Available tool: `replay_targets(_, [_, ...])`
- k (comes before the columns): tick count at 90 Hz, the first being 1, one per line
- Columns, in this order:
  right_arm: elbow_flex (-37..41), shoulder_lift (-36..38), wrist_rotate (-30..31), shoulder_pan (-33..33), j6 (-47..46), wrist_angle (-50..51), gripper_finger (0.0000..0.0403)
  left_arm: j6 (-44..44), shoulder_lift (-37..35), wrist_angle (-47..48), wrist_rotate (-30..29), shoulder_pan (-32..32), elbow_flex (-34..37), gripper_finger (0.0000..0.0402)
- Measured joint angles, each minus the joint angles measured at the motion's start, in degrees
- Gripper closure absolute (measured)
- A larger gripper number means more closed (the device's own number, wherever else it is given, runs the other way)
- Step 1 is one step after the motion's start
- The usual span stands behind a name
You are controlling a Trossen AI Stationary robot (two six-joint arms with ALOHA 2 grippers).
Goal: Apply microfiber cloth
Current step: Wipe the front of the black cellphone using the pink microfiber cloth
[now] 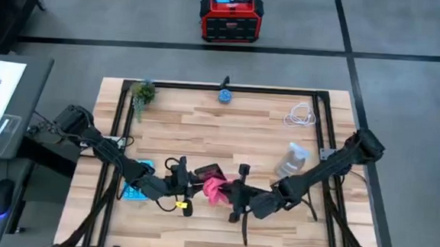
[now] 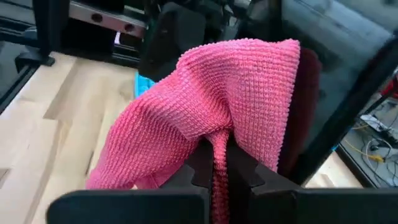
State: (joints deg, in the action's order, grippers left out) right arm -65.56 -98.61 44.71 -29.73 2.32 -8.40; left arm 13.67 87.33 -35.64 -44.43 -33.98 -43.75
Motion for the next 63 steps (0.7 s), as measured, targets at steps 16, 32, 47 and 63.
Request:
replay_targets(16, [0.07,0.00,9.03,-2.61,-4.03,8.80,0.0403,-0.59,0.00,-0.94,-0.49,-0.07,0.00,0.0392])
replay_targets(32, [0.22,0.00,9.30,-3.90,-18.08,22.59,0.0403,-0.10,-0.07,0.71,1.57,-0.54,-0.13,0.0392])
replay_targets(47, [1.30,-2.62,-4.85,-2.84,-25.62,26.60,0.0403,2.99,-0.07,4.59,-0.62,0.16,-0.13,0.0392])
replay_targets(63, [1.25,-9.46,-15.53,-0.89,-23.46,20.58,0.0398,8.12,-0.07,10.52,-0.87,1.35,-0.13,0.0392])
